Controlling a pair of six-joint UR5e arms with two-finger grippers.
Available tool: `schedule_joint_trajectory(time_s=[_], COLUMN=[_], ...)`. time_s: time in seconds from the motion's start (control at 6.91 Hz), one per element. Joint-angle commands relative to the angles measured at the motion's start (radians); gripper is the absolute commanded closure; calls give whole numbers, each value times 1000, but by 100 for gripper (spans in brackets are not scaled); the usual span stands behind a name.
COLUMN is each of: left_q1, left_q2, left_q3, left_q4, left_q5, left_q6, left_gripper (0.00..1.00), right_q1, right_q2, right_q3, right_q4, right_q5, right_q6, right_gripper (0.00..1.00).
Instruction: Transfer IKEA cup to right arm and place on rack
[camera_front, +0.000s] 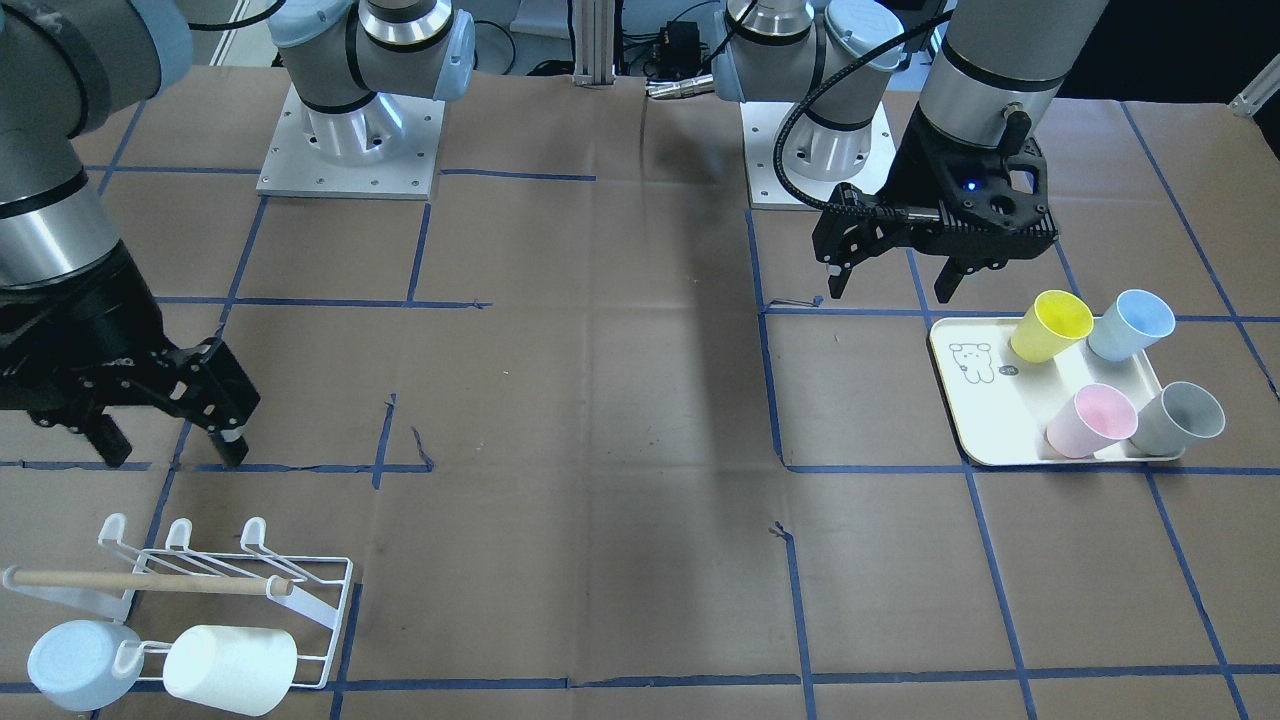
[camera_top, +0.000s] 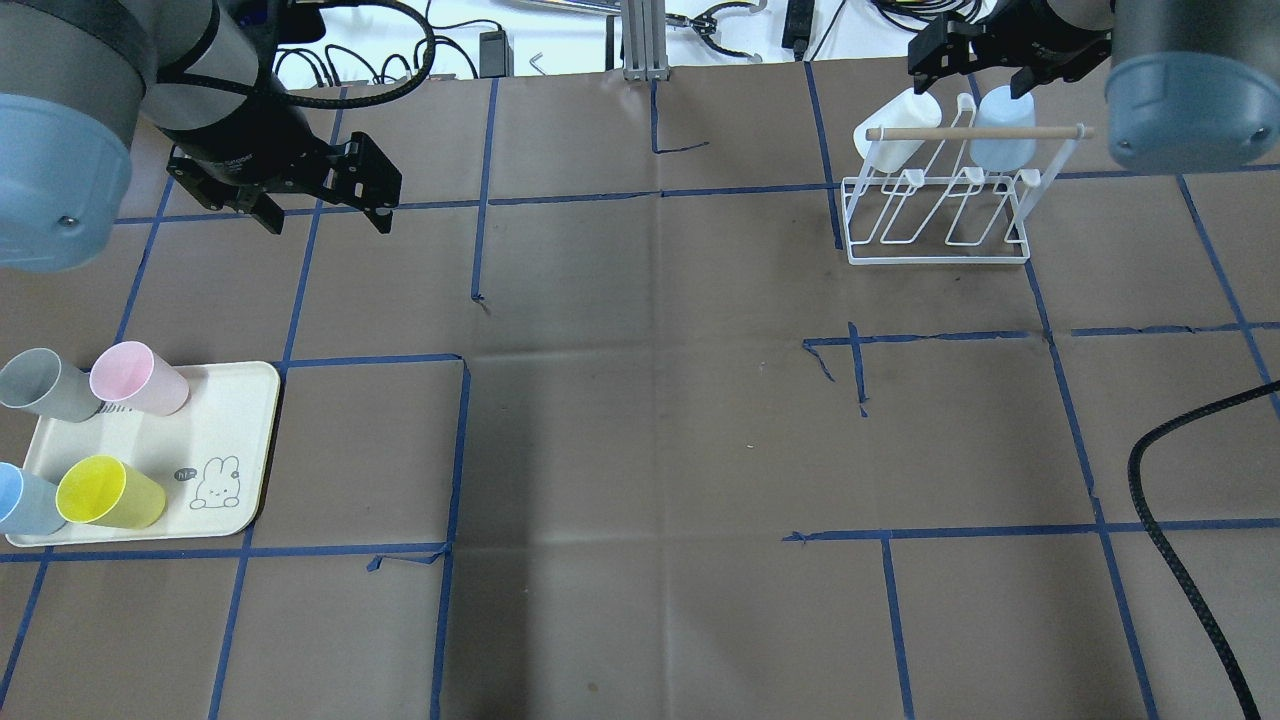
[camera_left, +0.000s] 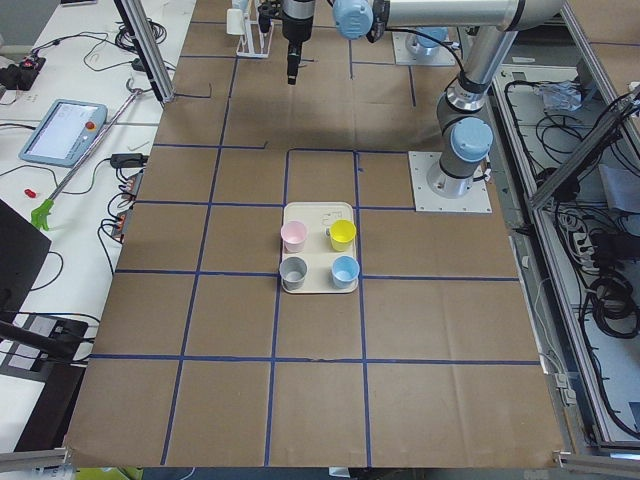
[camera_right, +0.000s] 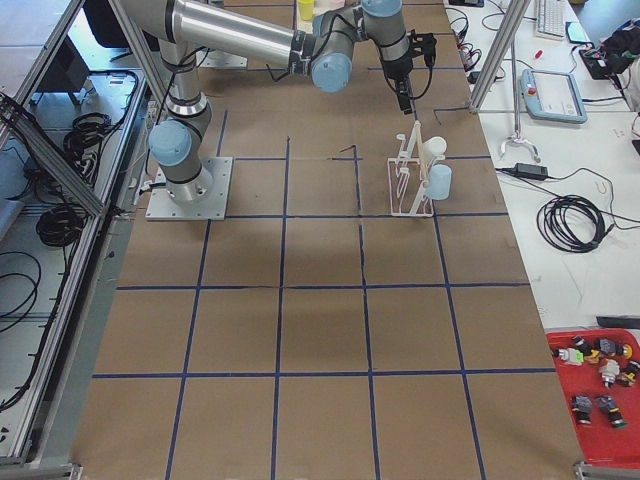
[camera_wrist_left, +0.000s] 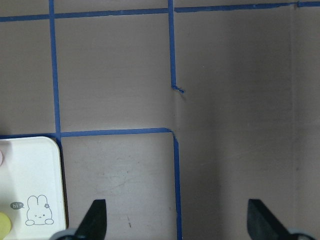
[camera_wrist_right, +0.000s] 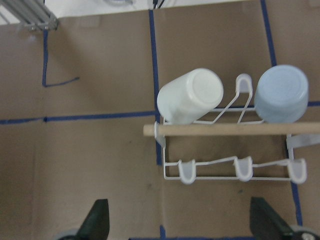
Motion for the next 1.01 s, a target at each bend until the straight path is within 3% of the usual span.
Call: schedule_joint_trajectory(time_s=[0.0, 0.14, 0.43, 0.87], left_q1=[0, 0, 0, 0], left_q2=[5, 5, 2, 4], left_q3=[-6, -6, -1, -1], left_q4=[-1, -1, -3, -3], left_q5=[2, 2, 2, 2], left_q6=[2, 2, 2, 2], left_gripper=[0, 0, 0, 0], right_q1=[80, 94, 95, 112], right_q2=[-74, -125, -186, -216], right_q3=[-20, -18, 17, 48], right_q4=[286, 401, 515, 507], right_q5=[-3, -6, -143, -133], right_q6=[6, 9, 85, 101], right_gripper=[0, 0, 0, 0])
